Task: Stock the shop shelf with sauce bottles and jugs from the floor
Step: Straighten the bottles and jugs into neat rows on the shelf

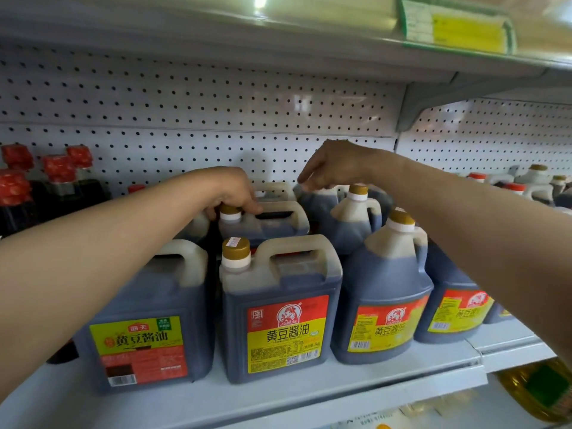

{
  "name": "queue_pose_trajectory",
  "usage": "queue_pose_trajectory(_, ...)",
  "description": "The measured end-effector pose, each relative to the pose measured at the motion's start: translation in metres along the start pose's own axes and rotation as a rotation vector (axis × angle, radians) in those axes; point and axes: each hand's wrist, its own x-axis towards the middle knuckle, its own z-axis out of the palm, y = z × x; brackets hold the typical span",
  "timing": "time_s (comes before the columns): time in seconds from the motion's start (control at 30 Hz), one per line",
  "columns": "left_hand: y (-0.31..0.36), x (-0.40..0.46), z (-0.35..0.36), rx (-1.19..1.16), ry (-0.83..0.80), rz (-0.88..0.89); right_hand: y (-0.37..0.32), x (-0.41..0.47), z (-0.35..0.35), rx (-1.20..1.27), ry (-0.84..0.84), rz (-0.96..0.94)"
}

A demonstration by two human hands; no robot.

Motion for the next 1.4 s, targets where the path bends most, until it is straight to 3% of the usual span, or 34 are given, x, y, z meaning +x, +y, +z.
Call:
queue_pose_trajectory(0.13,0.025,-0.002,0.005,-0.068,0.151,0.204,0.035,-0.018,-0.019,-0.154,-0.081,0.03)
queue_pose_trajectory(0.3,0.072,-0.005,0.036,-0.016,0.047,0.351,0.072,-0.026,-0.013,-0.076,-0.079,0.078)
queue_pose_trajectory(0.53,0.109,0.016,0.051,0.201,-0.069,0.29,0.087,-0.025,-0.011,0.104,-0.107,0.115)
queue_pose_trajectory(0.77,0.126,0.031,0.071,0.3,-0.017,0.226,0.096,-0.016,-0.005,0.217,-0.09,0.067)
queue_pose_trajectory(1.4,0.126,0.035,0.073,0.305,0.034,0.179,0.104,-0.006,-0.003,0.15,-0.075,-0.01)
